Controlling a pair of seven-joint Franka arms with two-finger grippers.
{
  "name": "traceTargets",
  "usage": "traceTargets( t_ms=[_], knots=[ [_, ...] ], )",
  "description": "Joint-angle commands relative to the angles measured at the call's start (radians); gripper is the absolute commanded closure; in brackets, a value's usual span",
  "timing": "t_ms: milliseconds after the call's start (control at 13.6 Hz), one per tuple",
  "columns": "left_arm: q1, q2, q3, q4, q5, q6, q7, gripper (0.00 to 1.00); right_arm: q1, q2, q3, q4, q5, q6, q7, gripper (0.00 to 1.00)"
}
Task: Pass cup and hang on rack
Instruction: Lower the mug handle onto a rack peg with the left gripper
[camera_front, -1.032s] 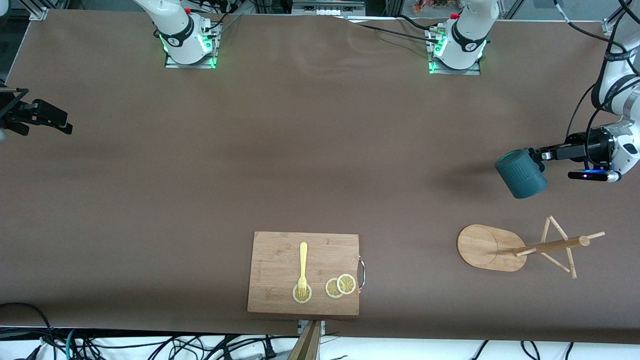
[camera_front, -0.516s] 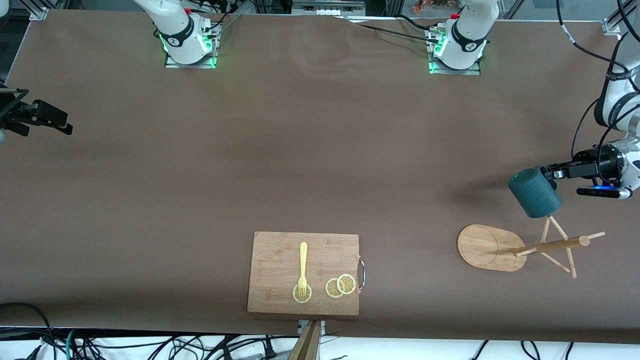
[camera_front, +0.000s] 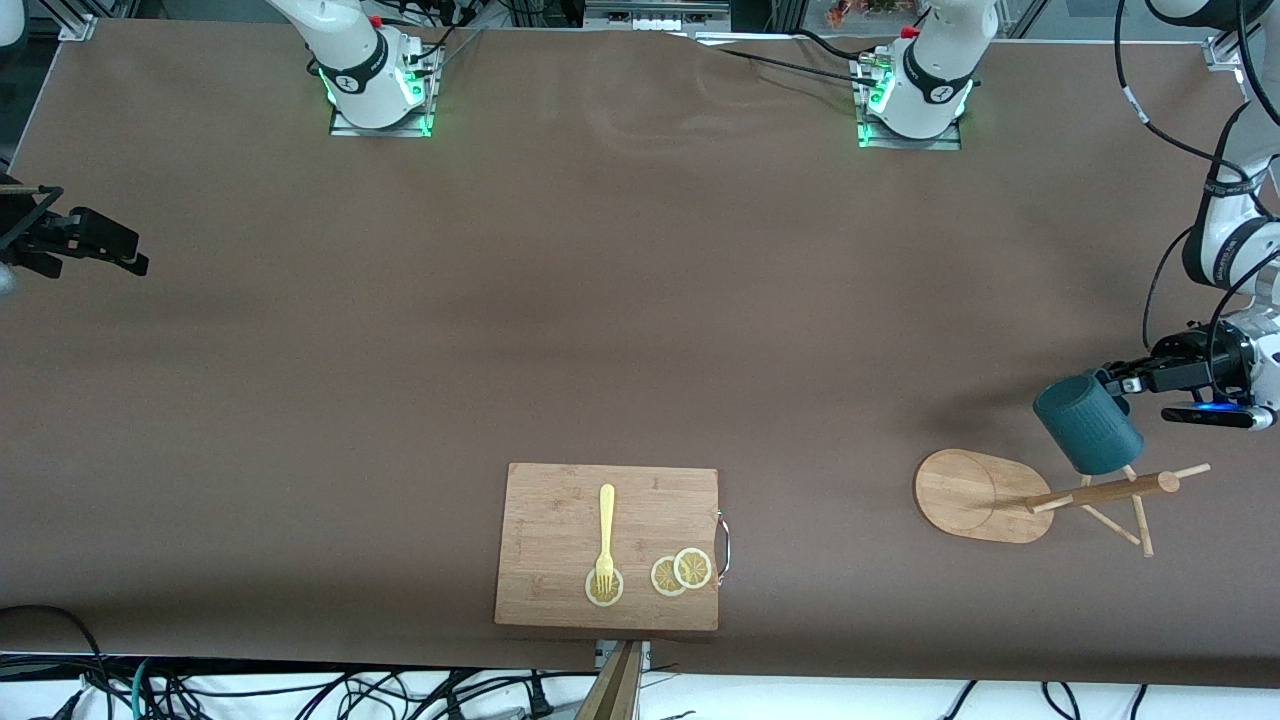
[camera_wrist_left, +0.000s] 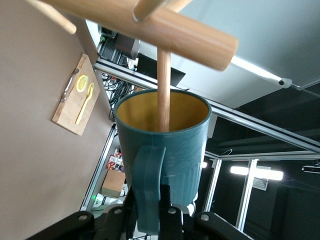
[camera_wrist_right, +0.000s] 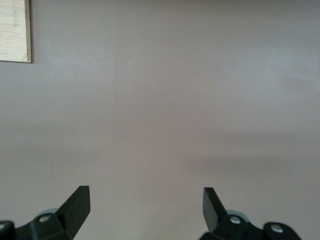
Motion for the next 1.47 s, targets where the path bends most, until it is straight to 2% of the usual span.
traceTargets(
  t_ms=[0, 811, 885, 1032, 1106, 1180, 1254, 1401],
  knots=[
    [0.005, 0.069, -0.004, 0.095, -0.041, -0.025, -0.02, 1.0, 0.013, 0.003, 0.002, -0.001, 0.012, 0.021, 0.01, 0.0],
    [0.028, 0.139, -0.004, 0.105, -0.106, -0.038, -0.003, 1.0, 0.019, 0.016, 0.002, -0.001, 0.012, 0.045, 0.01, 0.0],
    [0.028, 0.141, -0.002, 0.105, -0.104, -0.036, -0.003, 0.96, 0.019, 0.016, 0.002, -0.001, 0.012, 0.045, 0.01, 0.0],
    [0.035, 0.148, -0.002, 0.105, -0.101, -0.036, 0.0, 0.81, 0.021, 0.016, 0.002, 0.0, 0.012, 0.045, 0.01, 0.0],
    [0.036, 0.147, -0.002, 0.103, -0.087, -0.037, 0.043, 0.6, 0.021, 0.016, 0.002, 0.0, 0.012, 0.045, 0.01, 0.0],
    [0.036, 0.147, -0.002, 0.097, -0.072, -0.038, 0.142, 0.01, 0.021, 0.016, 0.002, 0.0, 0.014, 0.045, 0.01, 0.0],
    [0.034, 0.142, -0.001, 0.091, -0.048, -0.033, 0.21, 0.0, 0.021, 0.016, 0.002, 0.0, 0.012, 0.045, 0.01, 0.0],
    [0.036, 0.136, 0.004, 0.088, -0.006, -0.033, 0.217, 0.0, 0.025, 0.016, 0.004, 0.002, 0.011, 0.047, 0.01, 0.0]
  ],
)
